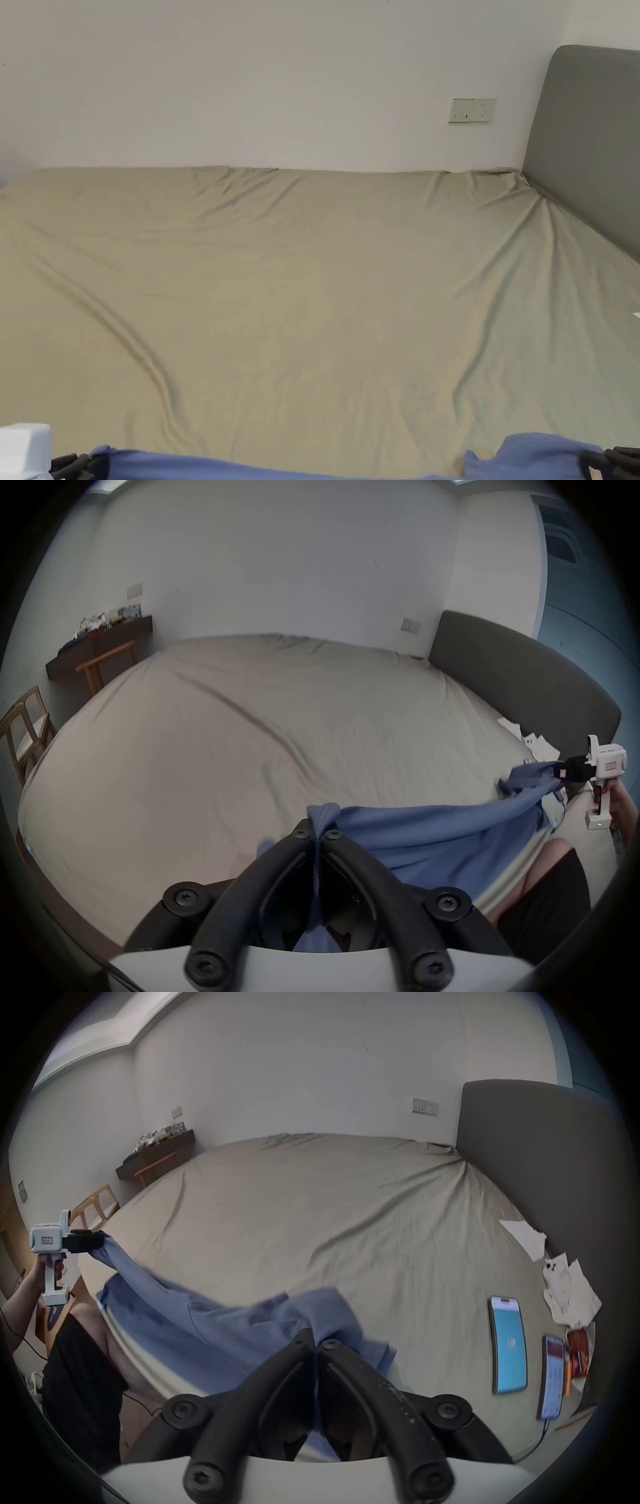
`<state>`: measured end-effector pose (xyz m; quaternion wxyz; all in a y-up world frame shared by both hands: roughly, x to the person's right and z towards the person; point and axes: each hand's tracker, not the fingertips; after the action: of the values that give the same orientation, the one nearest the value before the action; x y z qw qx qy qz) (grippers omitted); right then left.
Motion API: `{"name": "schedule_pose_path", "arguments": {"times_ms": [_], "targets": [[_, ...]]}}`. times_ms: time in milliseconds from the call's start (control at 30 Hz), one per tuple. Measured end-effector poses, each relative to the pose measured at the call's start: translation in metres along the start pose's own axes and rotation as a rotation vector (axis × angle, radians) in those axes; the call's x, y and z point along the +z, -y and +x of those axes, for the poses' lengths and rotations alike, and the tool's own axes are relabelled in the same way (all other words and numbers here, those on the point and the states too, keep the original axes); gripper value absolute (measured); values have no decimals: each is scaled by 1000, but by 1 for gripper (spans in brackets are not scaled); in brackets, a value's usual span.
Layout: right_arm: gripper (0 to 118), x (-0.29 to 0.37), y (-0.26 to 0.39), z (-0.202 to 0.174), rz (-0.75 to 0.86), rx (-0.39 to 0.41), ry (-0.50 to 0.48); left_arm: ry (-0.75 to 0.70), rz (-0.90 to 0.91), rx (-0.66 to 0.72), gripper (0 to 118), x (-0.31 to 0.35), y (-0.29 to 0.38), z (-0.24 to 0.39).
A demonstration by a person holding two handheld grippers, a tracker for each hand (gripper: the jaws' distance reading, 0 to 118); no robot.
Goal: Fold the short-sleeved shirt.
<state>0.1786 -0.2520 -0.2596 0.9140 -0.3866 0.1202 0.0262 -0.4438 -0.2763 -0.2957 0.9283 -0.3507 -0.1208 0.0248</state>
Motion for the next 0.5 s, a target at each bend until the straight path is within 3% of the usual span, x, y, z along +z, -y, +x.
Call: {"name": "schedule_pose_path", "arguments": {"times_ms": [100,200,333,400,433,467,500], "targets": [[3,2,25,-12,-63,36,26,-10,-59,-54,0,-1,32,1],[3,-5,44,-13,-103,23,32,-9,-123,-41,0,-7,54,0],[3,-22,60,-17,-219,85,92,-29,-166,-42,1,-19,74,1],[4,-35,71,-6,-221,77,100,-45,-184,-45,21,-25,82,3],[9,-36,73,-5,-213,67,107,-53,-185,-45,44,-26,84,4],[32,-37,74,-6,-197,55,116,-83,-174,-48,80,-26,87,4],[59,-35,74,-6,-194,56,109,-96,-162,-45,103,-25,89,4]]}}
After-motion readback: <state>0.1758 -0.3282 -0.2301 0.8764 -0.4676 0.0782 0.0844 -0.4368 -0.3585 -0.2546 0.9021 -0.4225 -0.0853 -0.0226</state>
